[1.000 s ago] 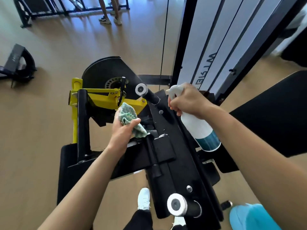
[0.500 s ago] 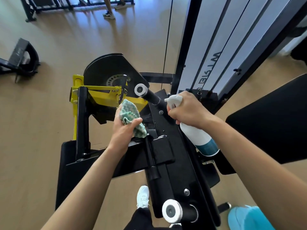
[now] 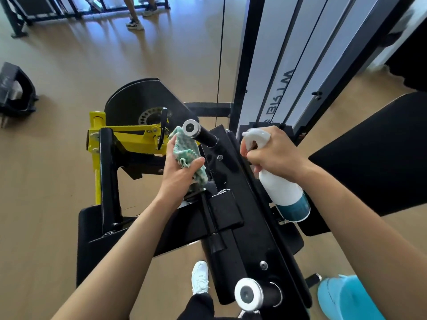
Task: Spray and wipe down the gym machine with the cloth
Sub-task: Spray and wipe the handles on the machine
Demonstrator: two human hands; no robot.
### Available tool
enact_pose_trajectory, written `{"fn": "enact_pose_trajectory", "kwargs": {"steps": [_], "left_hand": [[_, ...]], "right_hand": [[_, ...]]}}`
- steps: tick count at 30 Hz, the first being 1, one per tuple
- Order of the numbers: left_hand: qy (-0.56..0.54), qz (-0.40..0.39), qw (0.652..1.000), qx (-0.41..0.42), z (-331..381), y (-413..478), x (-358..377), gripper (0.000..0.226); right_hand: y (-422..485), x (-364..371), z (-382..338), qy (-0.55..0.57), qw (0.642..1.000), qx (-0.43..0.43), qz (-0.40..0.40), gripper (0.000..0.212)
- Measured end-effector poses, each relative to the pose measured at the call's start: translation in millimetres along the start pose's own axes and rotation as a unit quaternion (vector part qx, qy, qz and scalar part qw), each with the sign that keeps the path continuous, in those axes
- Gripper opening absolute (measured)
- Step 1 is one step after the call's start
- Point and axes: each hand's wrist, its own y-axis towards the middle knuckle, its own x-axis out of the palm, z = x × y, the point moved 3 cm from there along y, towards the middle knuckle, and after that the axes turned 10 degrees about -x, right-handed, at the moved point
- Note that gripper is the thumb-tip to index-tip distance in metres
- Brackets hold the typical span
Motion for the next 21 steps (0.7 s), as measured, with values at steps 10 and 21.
{"fn": "enact_pose_trajectory", "kwargs": {"steps": [10, 21], "left_hand": [[0.06, 0.008, 0.998, 0.031, 6, 46, 35, 0.034], [0.325, -0.097, 0.94, 0.048, -8, 53, 13, 0.057]], "right_hand": [[-42, -9, 23, 0.034, 0.998, 0.036, 0.035, 0.026], [-43, 3, 17, 0.054, 0.997, 0.052, 0.024, 0.026]]}}
